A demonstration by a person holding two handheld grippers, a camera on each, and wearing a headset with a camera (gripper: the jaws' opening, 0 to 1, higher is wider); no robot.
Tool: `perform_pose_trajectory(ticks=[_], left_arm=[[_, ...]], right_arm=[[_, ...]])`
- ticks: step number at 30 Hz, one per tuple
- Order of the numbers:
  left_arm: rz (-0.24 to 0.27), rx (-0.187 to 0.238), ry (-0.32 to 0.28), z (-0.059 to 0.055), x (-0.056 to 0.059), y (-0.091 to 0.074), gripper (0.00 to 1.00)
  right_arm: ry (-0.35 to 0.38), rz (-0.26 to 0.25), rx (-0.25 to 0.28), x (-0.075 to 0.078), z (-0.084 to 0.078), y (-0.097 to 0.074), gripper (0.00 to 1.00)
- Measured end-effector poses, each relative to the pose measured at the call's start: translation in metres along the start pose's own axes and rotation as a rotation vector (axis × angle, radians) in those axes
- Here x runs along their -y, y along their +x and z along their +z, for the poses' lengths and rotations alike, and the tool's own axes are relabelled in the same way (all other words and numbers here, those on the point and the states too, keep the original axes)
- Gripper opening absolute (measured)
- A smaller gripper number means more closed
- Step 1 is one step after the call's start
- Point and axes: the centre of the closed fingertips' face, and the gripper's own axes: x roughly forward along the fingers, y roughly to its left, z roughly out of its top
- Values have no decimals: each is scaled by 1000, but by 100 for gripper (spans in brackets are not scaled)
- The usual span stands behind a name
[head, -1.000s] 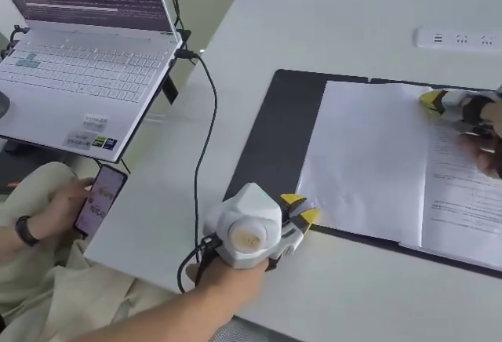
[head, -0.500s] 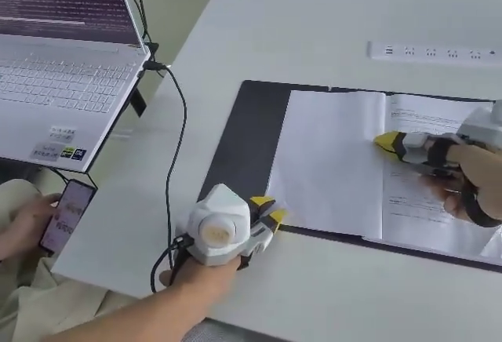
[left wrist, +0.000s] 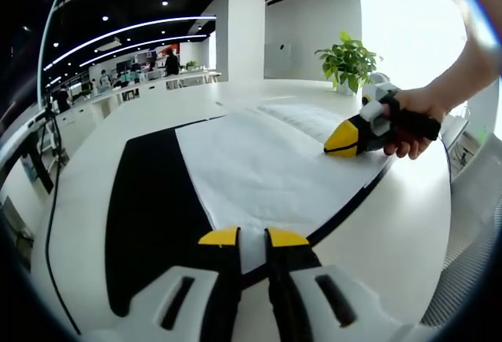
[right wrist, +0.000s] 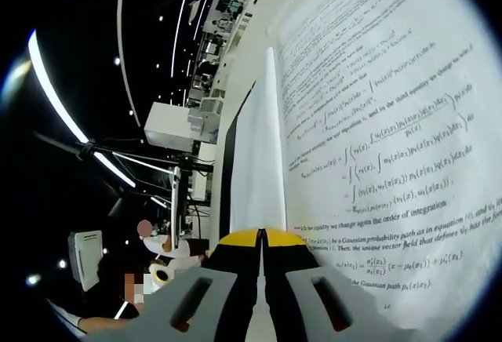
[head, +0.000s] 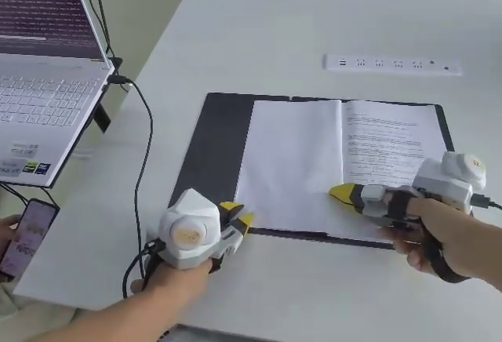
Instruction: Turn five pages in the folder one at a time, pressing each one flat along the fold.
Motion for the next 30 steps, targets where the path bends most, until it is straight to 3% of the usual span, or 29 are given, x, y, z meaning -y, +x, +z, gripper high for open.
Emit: perform_pose_trajectory(ticks=[13,22,27,30], left_arm=[[4,-14,17,1,2,-2,9],[5,-12,21,1,2,-2,9],[10,-11,5,2,2,-2,9],[12,-38,-13,3,1,-1,10]], right_arm=[[44,22,4,3,-36,-16,0],[49,40,1,-3,-56,-25,0],[32,71,28,-19,-58,-32,0],[-50,85,89,-37,-48,-42,0]])
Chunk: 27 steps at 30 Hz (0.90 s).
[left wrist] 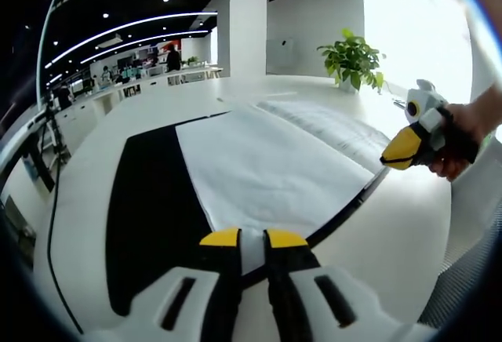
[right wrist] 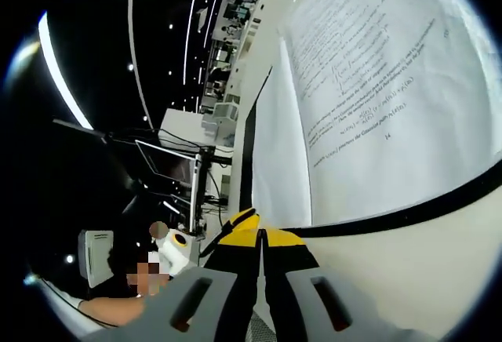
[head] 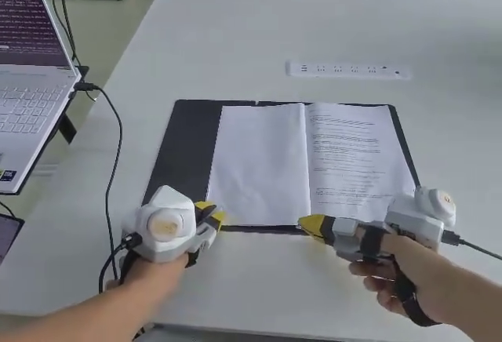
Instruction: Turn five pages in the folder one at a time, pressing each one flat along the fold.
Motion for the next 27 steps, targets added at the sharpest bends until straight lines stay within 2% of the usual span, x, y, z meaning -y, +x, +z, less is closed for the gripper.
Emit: perform_pose_trajectory(ticks=[3,4,5,7,9,11,12,13,15,17,21,24,27], left_arm=[[-34,-32,-32,2,8,-1,18],[-38,-28,-27,5,11,-3,21],[-43,-19,-26,8,13,-5,22],[-67,25,-66,22,20,-12,21],[-80,52,-92,34,23,-22,24],[-93,67,-105,43,27,-32,26],[-100,81,-104,49,30,-40,28],[-107,88,-102,52,32,-45,29],[-114,96,-107,59,35,-60,31],[-118,109,-119,64,36,-73,33],[-116,117,-142,70,37,-96,41],[-110,96,-130,68,41,-113,46],[-121,91,-130,66,47,-123,49]], right_arm=[[-85,0,50,-16,12,-12,0],[-117,-5,69,-20,16,-17,0],[-159,-6,93,-27,22,-24,0],[-226,-14,130,-36,31,-39,0],[-298,-44,164,-47,34,-57,0],[-365,-67,200,-51,42,-71,2],[-405,-97,213,-52,43,-82,5],[-419,-121,227,-52,46,-90,7],[-468,-137,271,-57,50,-108,10],[-502,-191,291,-55,51,-128,13],[-588,-262,342,-53,55,-159,19],[-634,-327,388,-48,56,-183,19],[-660,-373,402,-42,51,-197,20]])
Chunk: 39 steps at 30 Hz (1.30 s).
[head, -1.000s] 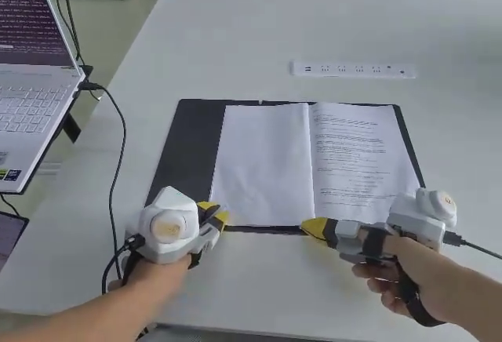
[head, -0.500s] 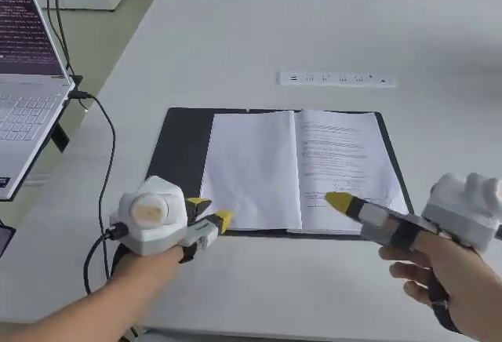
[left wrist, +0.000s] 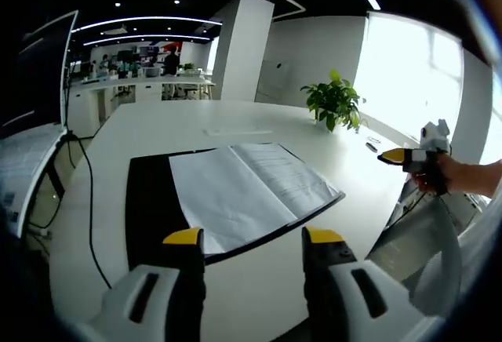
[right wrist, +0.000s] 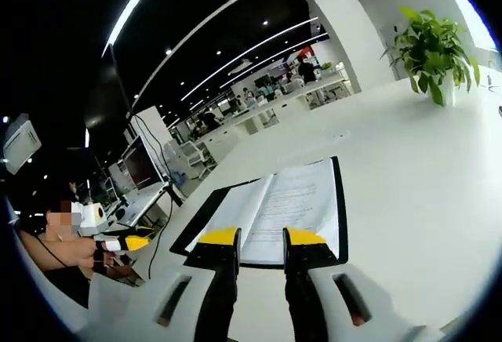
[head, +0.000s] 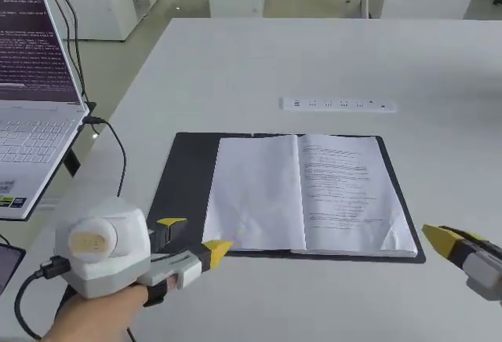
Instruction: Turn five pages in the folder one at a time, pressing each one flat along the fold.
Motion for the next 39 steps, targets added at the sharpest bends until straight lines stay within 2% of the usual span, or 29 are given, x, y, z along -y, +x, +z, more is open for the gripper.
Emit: perform_pose_trajectory(ticks=[4,9,16,22,27,32,36,39], left_arm=[[-10,-4,6,-3,11,-8,51],[-16,-18,10,-11,21,-13,53],[-8,-17,23,-10,24,-17,58],[-17,-38,48,-9,26,-9,58],[-39,-54,85,-5,32,14,57],[-66,-67,96,-2,42,47,55],[-78,-65,124,1,53,73,54],[-87,-63,123,2,60,93,55]], right_arm=[[-20,-27,0,4,-8,-10,20],[-27,-60,16,11,-14,-17,26],[-48,-72,18,18,-11,-18,29],[-53,-61,7,19,-12,-14,29],[-66,-59,-16,23,-17,-10,29],[-71,-59,-30,29,-19,-4,29],[-72,-54,-39,36,-22,3,28],[-68,-49,-48,38,-25,10,28]])
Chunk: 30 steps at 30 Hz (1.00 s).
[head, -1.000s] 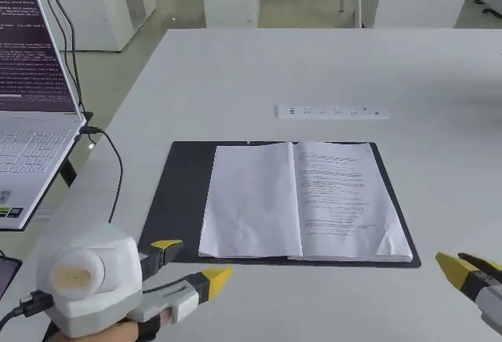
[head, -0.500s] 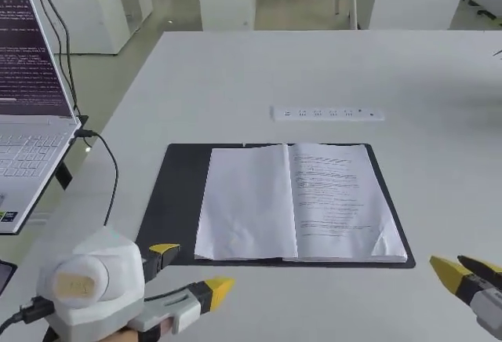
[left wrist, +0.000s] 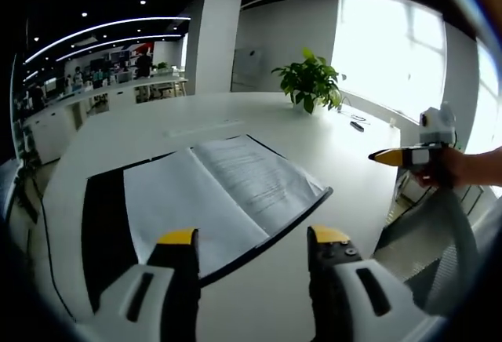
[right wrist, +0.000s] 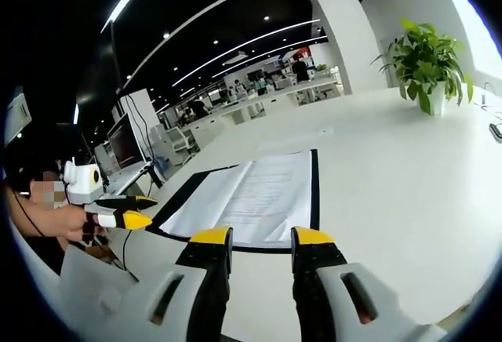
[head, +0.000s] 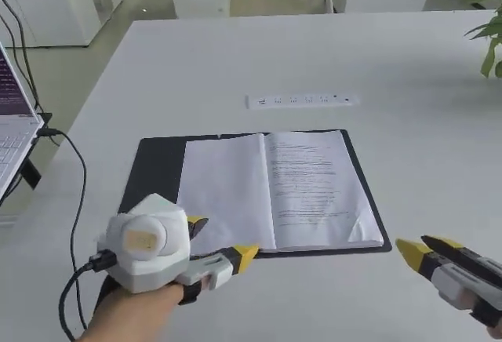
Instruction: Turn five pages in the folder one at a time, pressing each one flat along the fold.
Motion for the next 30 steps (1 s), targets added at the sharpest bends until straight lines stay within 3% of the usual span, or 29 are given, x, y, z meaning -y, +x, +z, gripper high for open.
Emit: perform_pose_trajectory(ticks=[13,18,30], left_arm=[[-46,-14,76,3,45,101,56],[-47,-30,121,1,55,127,58],[1,-71,154,-16,61,168,59]], right_arm=[[-18,15,-53,14,-9,28,29],[-18,18,-67,20,-12,37,29],[22,23,-67,30,-15,56,29]])
